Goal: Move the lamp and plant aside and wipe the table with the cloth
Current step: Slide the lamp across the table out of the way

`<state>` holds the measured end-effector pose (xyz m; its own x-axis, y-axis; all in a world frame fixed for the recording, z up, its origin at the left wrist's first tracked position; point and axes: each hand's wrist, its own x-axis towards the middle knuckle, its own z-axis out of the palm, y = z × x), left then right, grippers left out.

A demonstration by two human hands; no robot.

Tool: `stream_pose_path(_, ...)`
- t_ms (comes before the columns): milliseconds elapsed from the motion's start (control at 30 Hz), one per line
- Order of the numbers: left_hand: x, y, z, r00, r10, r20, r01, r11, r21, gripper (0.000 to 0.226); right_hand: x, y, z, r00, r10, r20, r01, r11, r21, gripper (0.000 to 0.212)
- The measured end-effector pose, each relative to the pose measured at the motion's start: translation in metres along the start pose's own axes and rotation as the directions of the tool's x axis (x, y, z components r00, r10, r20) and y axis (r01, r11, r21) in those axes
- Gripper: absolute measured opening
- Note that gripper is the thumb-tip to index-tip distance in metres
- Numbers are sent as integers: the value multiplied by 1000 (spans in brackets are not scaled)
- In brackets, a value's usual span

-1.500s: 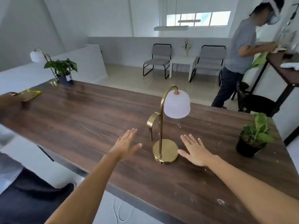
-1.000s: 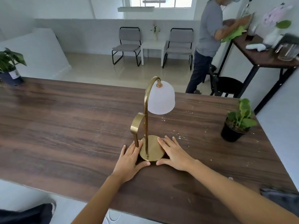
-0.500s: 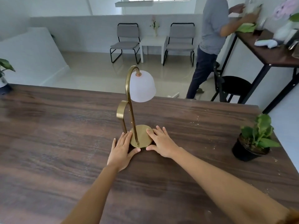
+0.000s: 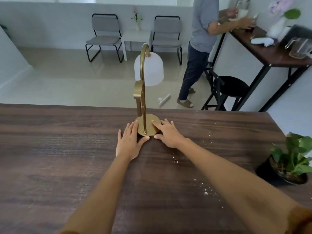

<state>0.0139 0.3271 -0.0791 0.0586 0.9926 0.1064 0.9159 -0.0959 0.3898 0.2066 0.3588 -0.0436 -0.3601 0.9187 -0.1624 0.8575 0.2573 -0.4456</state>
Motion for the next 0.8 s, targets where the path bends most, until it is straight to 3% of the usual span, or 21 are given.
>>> stream_pose_path(267, 32, 5, 7, 1000, -28, 10, 28, 999, 28, 84, 32, 9, -20, 995, 78, 68, -74, 995, -68, 67)
stream_pose_path(467, 8, 22, 4, 991, -128, 29, 125, 988, 88, 77, -18, 3, -28, 987, 79, 143, -70, 995, -73, 64)
stream_pose_path(667, -58, 52, 4, 976, -159, 149, 150, 986, 74, 72, -173, 41, -11, 986, 61, -156, -13, 957, 291, 56)
stream_pose_path(733, -81, 74, 3, 981, -118, 156, 136, 985, -110, 71, -230, 58, -7, 952, 125, -280, -27, 944, 329, 49)
stream_pose_path(800, -106, 111, 7, 996, -3, 90, 32, 945, -326, 70, -285, 74, -3, 880, 225, -417, -63, 928, 367, 39)
